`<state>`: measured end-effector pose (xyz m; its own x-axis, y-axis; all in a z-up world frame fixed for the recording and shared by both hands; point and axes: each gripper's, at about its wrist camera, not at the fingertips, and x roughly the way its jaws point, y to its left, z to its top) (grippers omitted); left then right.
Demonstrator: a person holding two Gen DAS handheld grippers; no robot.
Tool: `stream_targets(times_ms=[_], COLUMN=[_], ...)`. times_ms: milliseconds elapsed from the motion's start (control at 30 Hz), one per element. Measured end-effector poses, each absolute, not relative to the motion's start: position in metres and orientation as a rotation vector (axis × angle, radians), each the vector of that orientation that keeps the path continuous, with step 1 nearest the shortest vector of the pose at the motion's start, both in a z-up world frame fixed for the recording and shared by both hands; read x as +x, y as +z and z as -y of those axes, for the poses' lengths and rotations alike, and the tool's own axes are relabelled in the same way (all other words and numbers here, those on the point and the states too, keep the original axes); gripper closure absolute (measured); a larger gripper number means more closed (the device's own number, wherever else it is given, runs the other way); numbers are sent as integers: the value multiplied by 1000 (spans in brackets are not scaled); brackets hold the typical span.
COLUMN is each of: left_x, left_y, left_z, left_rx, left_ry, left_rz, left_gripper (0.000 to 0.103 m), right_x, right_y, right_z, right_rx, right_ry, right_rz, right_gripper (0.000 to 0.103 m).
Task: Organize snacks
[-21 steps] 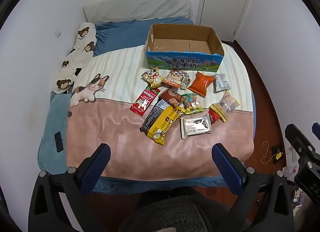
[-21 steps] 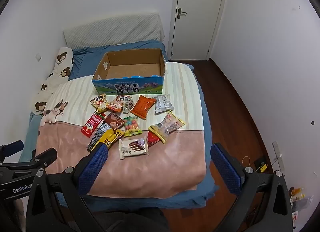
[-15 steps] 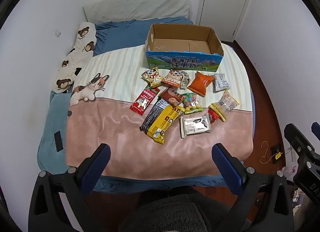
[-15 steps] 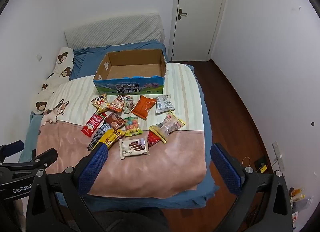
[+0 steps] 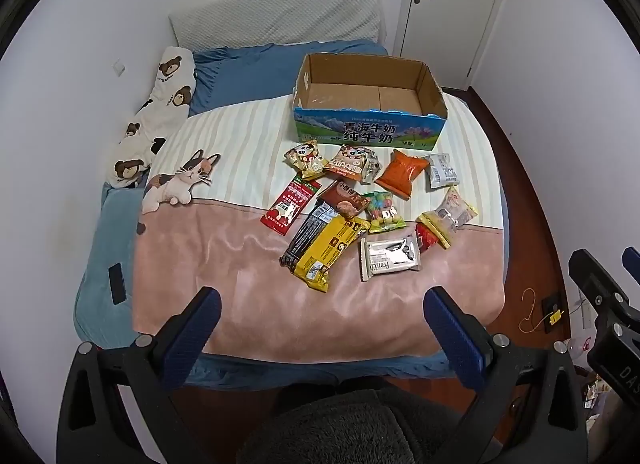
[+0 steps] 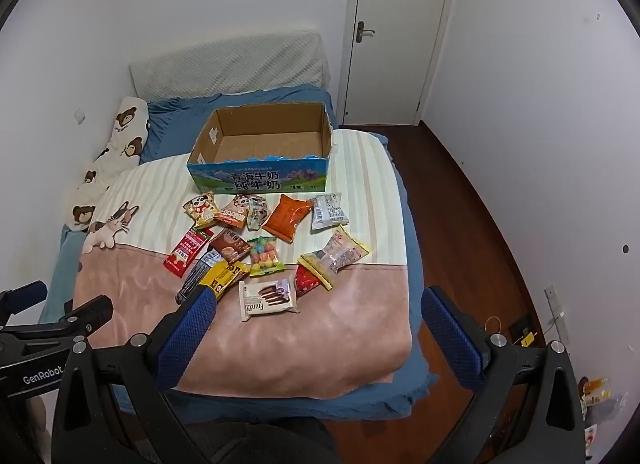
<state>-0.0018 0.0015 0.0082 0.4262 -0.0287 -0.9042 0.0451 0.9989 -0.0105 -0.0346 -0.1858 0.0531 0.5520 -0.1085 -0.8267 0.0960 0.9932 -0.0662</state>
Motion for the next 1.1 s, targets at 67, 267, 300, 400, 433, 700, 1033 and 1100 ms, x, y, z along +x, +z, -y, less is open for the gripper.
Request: stream_targets(times_ms=[67, 267, 300, 400, 433, 700, 1033, 1100], left_x=[-1, 2, 2, 2, 1, 6, 5, 5], left_y=[9, 12, 12, 13, 12, 16, 17, 17], left_z=[0, 3, 3, 3, 3, 9, 7, 8], left_rx=[16, 19, 19, 16, 16, 21, 18, 19], left_ry=[-46, -45, -44, -44, -44, -44, -48, -49], left_rz=[-1129, -1127, -1127, -1126, -1125, -1119, -1113, -1114], left_gripper=[0, 0, 0, 0, 0, 0, 0, 0], right_x=[-35, -34, -33, -33, -33, -32, -34, -33], right_y=[54, 56, 56, 56, 56, 58, 57, 57], right_z=[186, 187, 188, 188, 188, 188, 187, 187], right_rx=[-13, -15, -14, -14, -12, -7, 2, 0], right_ry=[-122, -120, -119, -119, -118, -118, -116, -117], right_rz=[-977, -976, -977, -974, -975, -974, -970, -970], right_gripper=[0, 0, 0, 0, 0, 0, 0, 0])
